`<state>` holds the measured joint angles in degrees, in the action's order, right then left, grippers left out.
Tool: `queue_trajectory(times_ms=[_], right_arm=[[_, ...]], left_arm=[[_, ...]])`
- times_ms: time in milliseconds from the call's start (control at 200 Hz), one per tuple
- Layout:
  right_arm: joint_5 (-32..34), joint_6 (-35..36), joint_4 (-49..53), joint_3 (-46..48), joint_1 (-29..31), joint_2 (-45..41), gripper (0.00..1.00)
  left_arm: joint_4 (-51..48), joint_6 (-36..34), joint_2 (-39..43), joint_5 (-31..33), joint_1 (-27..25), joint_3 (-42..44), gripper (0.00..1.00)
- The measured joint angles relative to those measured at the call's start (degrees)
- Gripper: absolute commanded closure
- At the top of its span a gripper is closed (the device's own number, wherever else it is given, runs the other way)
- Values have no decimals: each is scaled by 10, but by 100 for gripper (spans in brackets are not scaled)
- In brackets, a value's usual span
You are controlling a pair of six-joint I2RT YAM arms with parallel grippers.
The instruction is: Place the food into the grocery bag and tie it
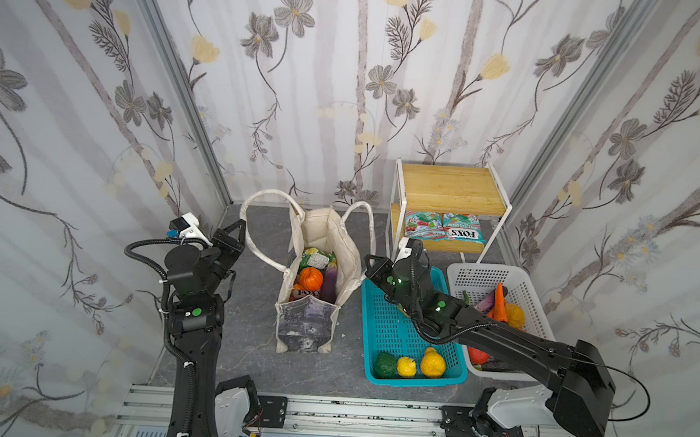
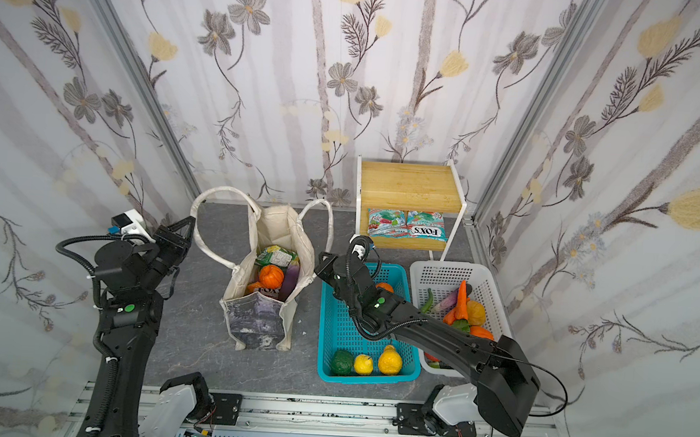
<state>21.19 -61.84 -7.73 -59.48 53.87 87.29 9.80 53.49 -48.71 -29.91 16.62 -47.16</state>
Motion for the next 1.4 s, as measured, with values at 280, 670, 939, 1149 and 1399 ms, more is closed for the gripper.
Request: queue_trajectory(times_ms=[280, 670, 939, 1149, 1399], right_arm=[[40, 274, 1, -21, 24, -17, 100], [-52, 484, -139, 10, 70, 0, 100], [-45, 533, -163, -2, 92, 38, 100], [1, 533, -146, -56, 90, 83, 100], [12, 534, -130, -84, 90, 90, 100]], left_arm=[[4, -13, -20, -32, -22, -67, 100], [0, -40, -53, -8, -183, -75, 100], [-1, -57, -91, 3, -227, -101, 100], [-3, -67, -97, -14, -258, -101, 79], [-32, -74, -77, -17, -259, -106, 36]])
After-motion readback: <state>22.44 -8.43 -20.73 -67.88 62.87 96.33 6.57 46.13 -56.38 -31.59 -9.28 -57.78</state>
